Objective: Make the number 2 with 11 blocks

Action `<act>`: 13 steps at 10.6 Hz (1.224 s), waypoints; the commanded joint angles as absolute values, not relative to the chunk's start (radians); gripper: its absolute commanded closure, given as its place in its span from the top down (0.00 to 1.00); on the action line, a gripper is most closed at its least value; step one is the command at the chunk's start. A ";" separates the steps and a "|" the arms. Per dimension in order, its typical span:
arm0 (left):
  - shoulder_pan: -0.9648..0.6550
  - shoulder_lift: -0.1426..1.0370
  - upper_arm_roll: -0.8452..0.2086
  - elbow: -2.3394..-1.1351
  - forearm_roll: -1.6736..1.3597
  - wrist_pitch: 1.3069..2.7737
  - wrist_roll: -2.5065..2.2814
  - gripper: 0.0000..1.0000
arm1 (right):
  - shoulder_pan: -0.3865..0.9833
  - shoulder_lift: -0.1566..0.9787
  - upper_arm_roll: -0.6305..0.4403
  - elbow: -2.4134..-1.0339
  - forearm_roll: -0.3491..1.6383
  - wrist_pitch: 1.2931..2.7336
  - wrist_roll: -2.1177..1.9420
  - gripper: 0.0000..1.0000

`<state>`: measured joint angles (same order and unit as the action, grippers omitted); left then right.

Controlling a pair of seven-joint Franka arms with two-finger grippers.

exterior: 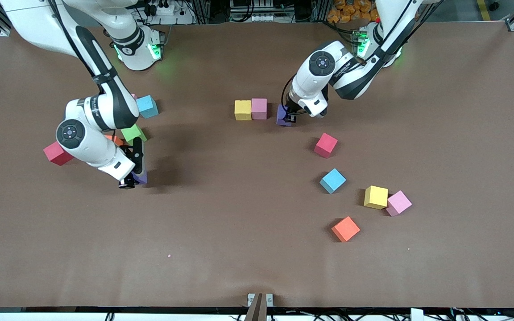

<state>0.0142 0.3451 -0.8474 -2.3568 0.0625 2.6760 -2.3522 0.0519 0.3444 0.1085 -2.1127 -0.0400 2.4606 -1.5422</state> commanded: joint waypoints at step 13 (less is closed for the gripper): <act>-0.127 0.362 -0.801 -2.365 0.052 2.711 -2.451 0.27 | 0.126 0.328 0.106 -2.069 -0.025 2.352 -1.368 0.31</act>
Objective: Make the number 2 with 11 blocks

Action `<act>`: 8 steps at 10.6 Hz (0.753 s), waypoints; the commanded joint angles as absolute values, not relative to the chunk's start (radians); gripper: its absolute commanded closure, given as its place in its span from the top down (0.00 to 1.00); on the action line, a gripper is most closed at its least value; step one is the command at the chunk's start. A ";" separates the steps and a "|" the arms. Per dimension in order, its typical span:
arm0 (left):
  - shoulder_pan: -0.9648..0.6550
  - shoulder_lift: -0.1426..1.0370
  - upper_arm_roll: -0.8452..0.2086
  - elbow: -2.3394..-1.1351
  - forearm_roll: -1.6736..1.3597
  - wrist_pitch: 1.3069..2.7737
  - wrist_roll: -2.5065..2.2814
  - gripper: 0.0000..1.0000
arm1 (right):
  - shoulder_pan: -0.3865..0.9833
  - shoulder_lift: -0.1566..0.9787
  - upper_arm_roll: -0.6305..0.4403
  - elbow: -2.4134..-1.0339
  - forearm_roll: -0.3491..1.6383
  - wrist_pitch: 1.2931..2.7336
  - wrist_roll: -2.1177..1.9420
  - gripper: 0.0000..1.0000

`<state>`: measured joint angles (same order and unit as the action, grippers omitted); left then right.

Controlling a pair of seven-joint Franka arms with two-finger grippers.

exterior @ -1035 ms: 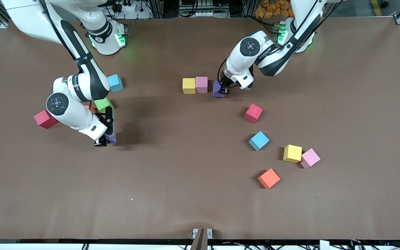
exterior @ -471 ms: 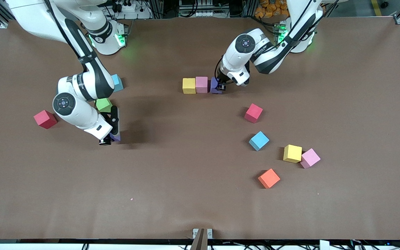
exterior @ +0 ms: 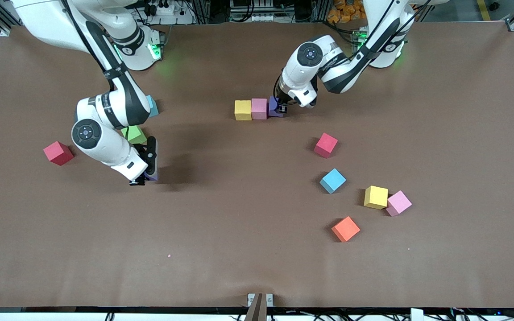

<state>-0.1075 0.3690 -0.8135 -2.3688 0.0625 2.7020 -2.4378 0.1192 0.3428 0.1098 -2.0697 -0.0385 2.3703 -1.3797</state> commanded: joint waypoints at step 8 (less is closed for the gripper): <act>-0.181 0.410 -0.729 -2.310 0.183 2.684 -2.540 0.27 | 0.126 0.333 0.107 -2.069 -0.025 2.355 -1.361 0.31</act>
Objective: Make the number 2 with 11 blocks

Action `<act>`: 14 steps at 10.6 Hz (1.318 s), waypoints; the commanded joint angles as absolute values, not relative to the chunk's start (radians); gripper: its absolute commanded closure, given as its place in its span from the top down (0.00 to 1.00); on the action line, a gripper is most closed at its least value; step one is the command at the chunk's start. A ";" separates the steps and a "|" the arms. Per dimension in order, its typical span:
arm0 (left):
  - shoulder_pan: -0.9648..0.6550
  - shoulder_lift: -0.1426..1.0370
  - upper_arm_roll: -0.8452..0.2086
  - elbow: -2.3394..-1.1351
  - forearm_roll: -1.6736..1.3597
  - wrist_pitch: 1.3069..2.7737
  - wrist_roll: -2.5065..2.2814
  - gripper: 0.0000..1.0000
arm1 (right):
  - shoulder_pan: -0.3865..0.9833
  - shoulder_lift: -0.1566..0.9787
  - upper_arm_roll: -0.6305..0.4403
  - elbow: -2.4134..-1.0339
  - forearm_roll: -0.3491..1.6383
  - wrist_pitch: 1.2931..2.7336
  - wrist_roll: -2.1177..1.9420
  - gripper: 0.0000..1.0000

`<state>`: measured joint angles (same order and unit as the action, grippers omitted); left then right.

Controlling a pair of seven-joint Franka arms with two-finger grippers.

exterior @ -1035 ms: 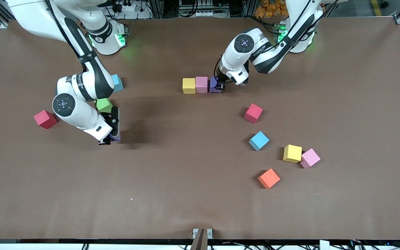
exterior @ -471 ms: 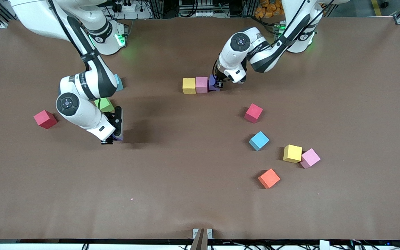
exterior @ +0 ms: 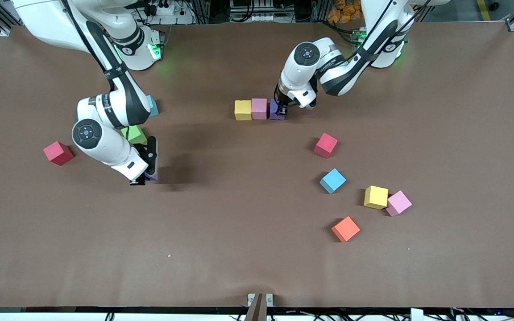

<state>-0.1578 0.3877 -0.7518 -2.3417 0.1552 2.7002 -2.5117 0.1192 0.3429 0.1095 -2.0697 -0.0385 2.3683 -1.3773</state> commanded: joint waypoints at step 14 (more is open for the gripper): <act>-0.202 0.391 -0.718 -2.296 0.212 2.649 -2.595 1.00 | 0.175 0.321 0.107 -2.052 -0.029 2.345 -1.286 0.31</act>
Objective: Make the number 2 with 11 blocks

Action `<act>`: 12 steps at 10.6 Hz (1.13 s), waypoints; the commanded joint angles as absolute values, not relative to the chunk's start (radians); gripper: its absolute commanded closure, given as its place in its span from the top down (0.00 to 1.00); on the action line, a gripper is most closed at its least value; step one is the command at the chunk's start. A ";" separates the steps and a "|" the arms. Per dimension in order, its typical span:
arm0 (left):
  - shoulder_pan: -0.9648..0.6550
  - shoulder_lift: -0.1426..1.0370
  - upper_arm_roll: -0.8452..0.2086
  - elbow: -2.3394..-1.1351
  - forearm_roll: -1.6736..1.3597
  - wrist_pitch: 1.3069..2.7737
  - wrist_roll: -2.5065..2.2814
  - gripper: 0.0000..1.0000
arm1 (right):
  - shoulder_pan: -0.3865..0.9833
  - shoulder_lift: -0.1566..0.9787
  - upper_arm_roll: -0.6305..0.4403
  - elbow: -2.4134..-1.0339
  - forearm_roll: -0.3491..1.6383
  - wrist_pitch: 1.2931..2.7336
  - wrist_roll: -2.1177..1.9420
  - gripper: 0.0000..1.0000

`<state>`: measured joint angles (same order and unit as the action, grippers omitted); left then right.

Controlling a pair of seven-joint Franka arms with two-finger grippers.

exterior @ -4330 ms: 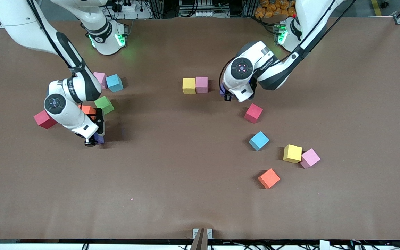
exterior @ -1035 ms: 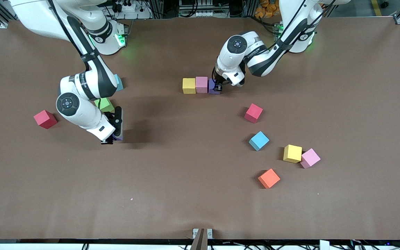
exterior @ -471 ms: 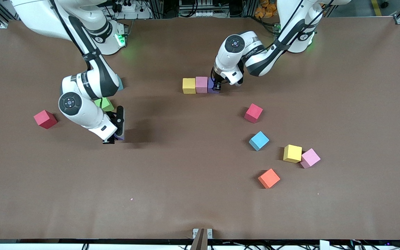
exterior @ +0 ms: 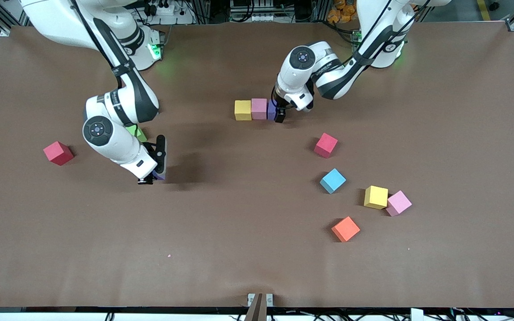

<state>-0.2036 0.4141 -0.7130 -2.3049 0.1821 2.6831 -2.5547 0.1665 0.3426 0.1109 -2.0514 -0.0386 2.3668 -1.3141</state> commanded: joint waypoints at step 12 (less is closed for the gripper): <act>-0.105 0.353 -0.719 -2.125 0.212 2.502 -2.472 1.00 | 0.431 0.304 0.130 -1.990 -0.018 2.194 -0.339 0.30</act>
